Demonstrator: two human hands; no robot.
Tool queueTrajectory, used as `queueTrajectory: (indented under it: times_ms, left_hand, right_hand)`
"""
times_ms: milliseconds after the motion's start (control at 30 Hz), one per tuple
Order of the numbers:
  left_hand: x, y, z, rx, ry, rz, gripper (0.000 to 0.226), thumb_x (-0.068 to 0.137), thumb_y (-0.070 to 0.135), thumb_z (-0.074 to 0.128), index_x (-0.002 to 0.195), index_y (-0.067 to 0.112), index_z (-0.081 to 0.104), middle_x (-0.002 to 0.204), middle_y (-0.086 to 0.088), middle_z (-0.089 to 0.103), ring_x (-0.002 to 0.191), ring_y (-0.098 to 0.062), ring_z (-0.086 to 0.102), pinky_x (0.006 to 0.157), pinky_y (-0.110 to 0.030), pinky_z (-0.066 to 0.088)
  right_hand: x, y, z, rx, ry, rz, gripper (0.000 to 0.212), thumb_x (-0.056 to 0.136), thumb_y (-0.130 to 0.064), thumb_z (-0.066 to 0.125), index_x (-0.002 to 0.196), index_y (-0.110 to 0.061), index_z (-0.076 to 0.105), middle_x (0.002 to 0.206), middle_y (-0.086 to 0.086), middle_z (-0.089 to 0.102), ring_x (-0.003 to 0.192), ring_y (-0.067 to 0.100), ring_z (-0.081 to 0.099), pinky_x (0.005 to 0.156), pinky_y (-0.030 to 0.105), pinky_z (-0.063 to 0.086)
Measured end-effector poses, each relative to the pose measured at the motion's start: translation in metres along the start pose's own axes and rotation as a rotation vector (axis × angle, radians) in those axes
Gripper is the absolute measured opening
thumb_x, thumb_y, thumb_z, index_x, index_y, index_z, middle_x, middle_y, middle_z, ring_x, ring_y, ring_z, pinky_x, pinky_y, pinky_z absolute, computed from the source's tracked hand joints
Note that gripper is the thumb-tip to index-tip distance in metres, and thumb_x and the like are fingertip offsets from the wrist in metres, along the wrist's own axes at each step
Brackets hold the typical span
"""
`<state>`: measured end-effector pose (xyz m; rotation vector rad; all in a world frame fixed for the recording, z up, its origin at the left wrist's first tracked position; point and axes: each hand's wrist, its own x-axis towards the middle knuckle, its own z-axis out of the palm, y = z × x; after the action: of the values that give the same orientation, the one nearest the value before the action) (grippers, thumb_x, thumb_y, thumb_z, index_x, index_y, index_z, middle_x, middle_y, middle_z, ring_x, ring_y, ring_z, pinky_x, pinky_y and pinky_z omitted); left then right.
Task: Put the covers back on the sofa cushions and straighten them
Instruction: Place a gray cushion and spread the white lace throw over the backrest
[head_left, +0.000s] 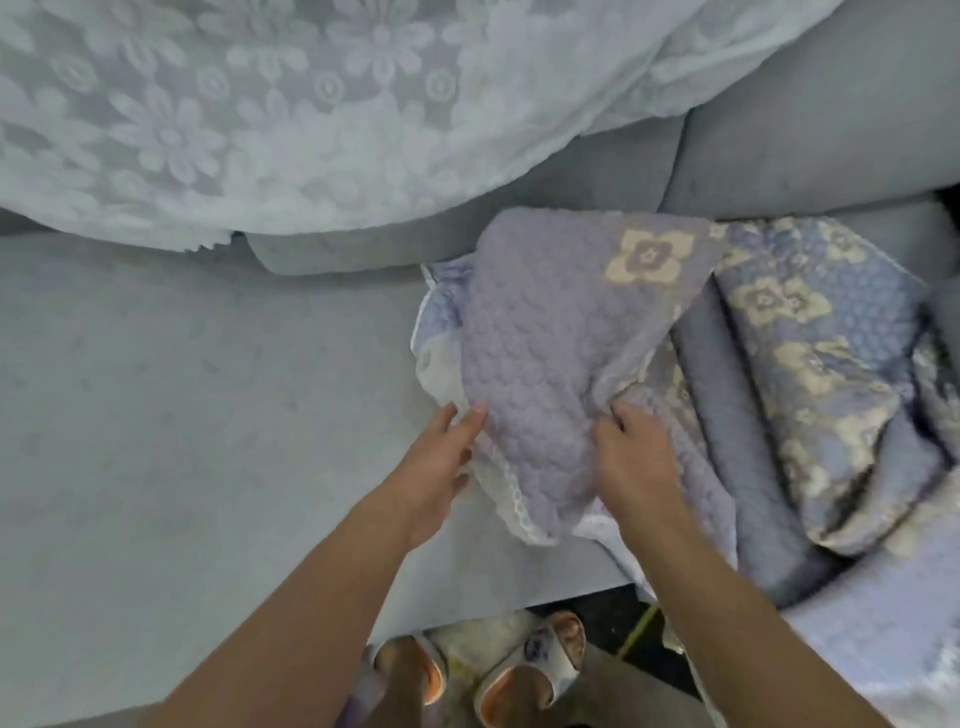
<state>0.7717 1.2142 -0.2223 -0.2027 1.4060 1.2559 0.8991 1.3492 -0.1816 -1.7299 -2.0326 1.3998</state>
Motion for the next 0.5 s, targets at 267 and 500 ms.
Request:
queueTrajectory:
  times_ms: [267, 500]
  left_hand:
    - [-0.123, 0.003, -0.076, -0.536, 0.196, 0.035, 0.04, 0.092, 0.018, 0.065, 0.13, 0.004, 0.062, 0.122, -0.014, 0.07, 0.113, -0.031, 0.067, 0.101, -0.048, 0.05]
    - [-0.176, -0.131, -0.173, -0.136, 0.968, -0.326, 0.062, 0.057, 0.051, 0.078, 0.091, 0.0, 0.069, 0.079, -0.018, 0.068, 0.069, -0.031, 0.066, 0.069, -0.044, 0.058]
  right_hand:
    - [-0.136, -0.065, 0.025, -0.182, -0.545, 0.055, 0.016, 0.09, -0.008, 0.048, 0.076, -0.008, 0.055, 0.068, -0.002, 0.048, 0.061, 0.013, 0.046, 0.059, 0.032, 0.038]
    - [-0.114, -0.035, 0.079, -0.707, -0.858, -0.008, 0.022, 0.101, -0.018, 0.045, 0.095, -0.012, 0.064, 0.094, 0.01, 0.063, 0.083, 0.025, 0.06, 0.074, 0.034, 0.047]
